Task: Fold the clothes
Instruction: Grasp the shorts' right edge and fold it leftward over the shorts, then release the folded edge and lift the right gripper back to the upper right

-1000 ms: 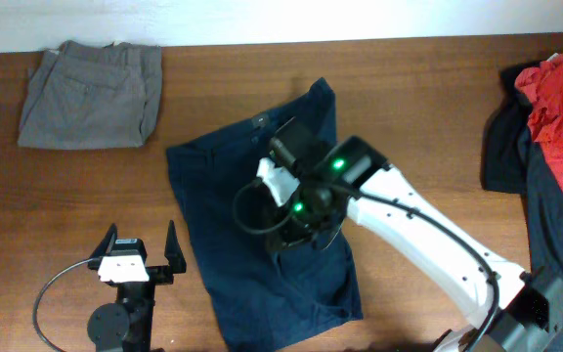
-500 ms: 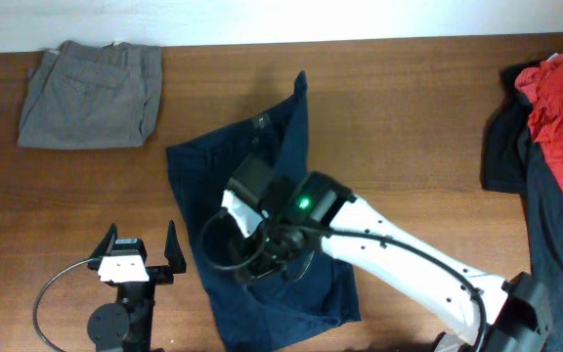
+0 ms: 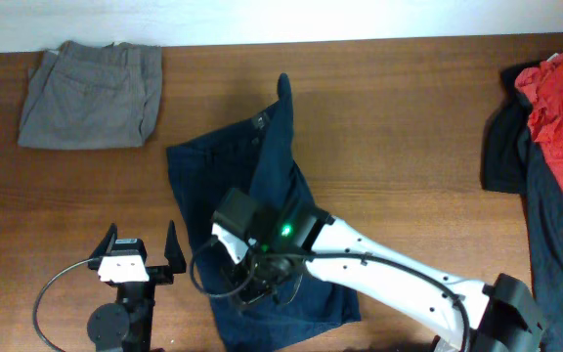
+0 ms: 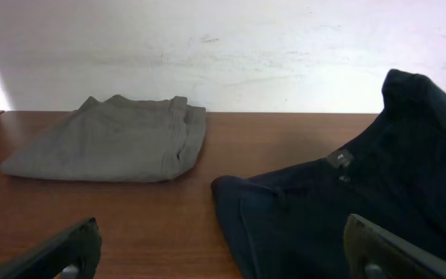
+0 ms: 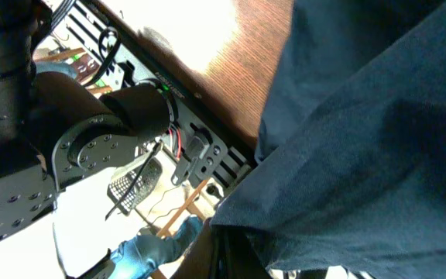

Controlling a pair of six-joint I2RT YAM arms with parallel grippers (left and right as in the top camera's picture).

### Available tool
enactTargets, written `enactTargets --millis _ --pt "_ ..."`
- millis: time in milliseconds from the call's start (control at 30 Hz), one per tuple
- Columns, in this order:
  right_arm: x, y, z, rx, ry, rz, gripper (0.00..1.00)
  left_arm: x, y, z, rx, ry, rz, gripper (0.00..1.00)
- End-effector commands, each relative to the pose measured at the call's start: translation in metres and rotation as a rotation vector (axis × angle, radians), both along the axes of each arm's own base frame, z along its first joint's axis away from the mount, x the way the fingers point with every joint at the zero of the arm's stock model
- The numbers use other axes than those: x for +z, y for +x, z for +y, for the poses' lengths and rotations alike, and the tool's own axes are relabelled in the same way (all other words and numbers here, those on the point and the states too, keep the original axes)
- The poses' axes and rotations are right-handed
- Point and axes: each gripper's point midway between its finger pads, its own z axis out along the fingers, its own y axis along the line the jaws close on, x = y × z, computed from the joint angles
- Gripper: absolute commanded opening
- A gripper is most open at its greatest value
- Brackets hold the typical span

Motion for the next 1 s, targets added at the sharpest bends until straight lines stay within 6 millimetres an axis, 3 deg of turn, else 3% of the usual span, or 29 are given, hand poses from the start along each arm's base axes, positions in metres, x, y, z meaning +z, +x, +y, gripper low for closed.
enactTargets --millis 0,133,167,233,400,533,633,767,800,867,967 --pt "-0.006 -0.020 0.010 0.036 0.015 0.033 0.05 -0.002 0.000 -0.003 -0.014 0.004 0.001 0.99" --pt "-0.003 -0.027 0.024 0.063 0.063 0.009 0.05 -0.002 0.000 -0.003 -0.014 0.003 0.001 0.99" --pt "-0.002 -0.028 0.027 0.069 0.071 0.005 0.08 -0.002 0.000 -0.003 -0.014 0.003 0.001 0.99" --pt "-0.003 -0.027 0.027 0.068 0.070 -0.006 0.25 -0.002 0.000 -0.003 -0.014 0.004 0.001 0.99" --pt "-0.005 -0.023 0.026 0.058 0.057 -0.029 0.30 -0.002 0.000 -0.003 -0.014 0.003 0.001 0.99" --pt "-0.006 -0.004 0.016 0.007 0.013 -0.064 0.30 -0.002 0.000 -0.003 -0.014 0.003 0.001 0.99" --pt "0.002 0.027 -0.003 -0.073 -0.036 -0.095 0.31 -0.002 0.000 -0.003 -0.014 0.003 0.001 0.99" --pt "0.026 0.084 -0.030 -0.167 -0.018 -0.175 0.35 -0.002 0.000 -0.003 -0.014 0.003 0.001 0.99" --pt "0.034 0.101 -0.037 -0.192 0.001 -0.203 0.44 -0.002 0.000 -0.003 -0.014 0.003 0.001 0.99" --pt "0.047 0.138 -0.051 -0.249 0.041 -0.265 0.72 -0.002 0.000 -0.003 -0.014 0.003 0.001 0.99" --pt "0.059 0.189 -0.070 -0.355 0.099 -0.352 0.85 -0.002 0.000 -0.003 -0.014 0.003 0.001 0.99"
